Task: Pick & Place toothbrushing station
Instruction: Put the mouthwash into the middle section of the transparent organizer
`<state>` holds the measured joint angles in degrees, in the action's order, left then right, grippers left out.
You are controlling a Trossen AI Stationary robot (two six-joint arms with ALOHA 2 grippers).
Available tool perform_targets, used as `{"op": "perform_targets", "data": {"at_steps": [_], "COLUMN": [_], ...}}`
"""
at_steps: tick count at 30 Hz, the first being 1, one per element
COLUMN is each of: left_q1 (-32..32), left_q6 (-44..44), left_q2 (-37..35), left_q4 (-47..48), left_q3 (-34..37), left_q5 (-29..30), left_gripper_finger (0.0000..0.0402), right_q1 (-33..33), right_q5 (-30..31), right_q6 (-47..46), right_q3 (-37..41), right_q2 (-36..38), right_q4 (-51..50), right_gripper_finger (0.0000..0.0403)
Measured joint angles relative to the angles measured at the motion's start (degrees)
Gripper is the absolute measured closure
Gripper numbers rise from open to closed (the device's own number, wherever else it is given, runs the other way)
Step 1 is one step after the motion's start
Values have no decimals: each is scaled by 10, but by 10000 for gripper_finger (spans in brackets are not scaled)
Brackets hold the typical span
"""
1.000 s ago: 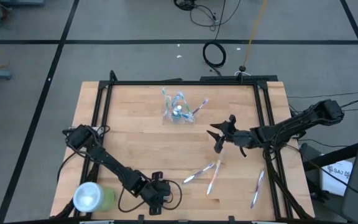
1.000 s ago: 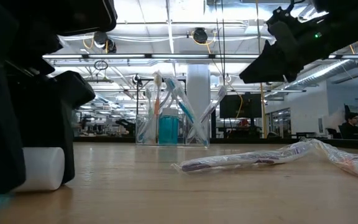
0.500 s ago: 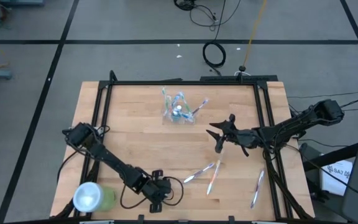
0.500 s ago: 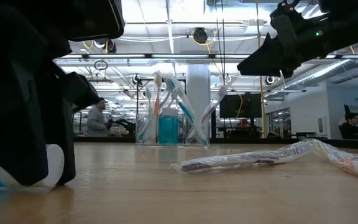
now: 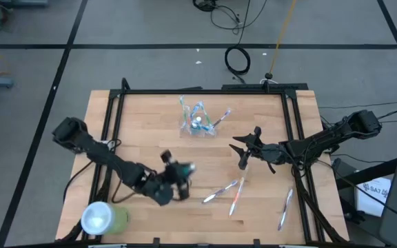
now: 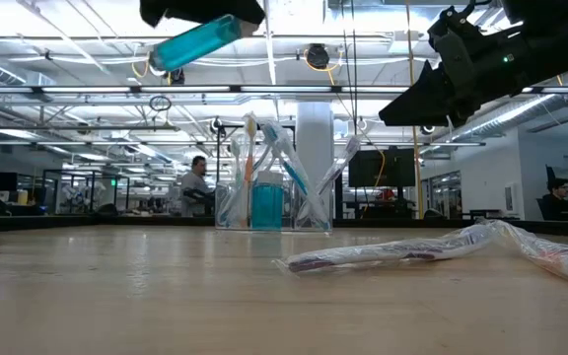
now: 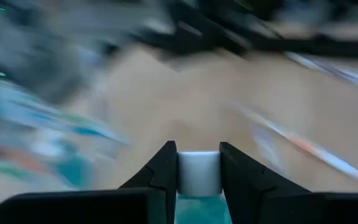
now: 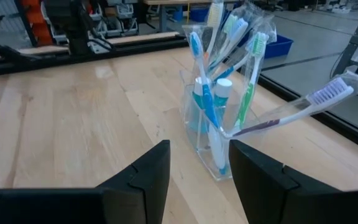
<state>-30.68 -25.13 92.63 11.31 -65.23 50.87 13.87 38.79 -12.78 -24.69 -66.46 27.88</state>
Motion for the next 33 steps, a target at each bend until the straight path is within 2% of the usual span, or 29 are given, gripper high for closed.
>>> {"op": "perform_targets", "data": {"at_steps": [3, 5, 9, 14, 19, 23, 29, 33], "left_q1": [27, 55, 122, 203, 235, 233, 232, 246], "left_q6": [31, 54, 25, -20, -19, 86, 263, 310], "left_q2": [-19, -26, -12, 35, 58, 56, 35, 25], "left_q4": [-29, -56, -71, -71, -109, -189, -357, -380], "left_q3": [0, 0, 1, 1, 1, 1, 0, 0], "left_q5": [111, 160, 178, 150, 114, 83, -41, -92], "left_gripper_finger": [312, 313, 313, 313, 313, 313, 313, 313], "right_q1": [0, 0, 0, 0, 0, 0, 0, 0], "right_q5": [0, 0, 1, 1, 1, 1, 1, 1], "right_q6": [0, 0, 2, 2, 29, 58, 91, 90], "right_q3": [0, 0, 0, 0, 0, 0, 0, 0], "right_q2": [0, 0, 0, 0, 0, 0, 0, 0], "right_q4": [3, 6, 6, 6, 9, 11, 21, 23], "right_gripper_finger": [248, 248, 248, 248, 248, 248, 248, 248]}}
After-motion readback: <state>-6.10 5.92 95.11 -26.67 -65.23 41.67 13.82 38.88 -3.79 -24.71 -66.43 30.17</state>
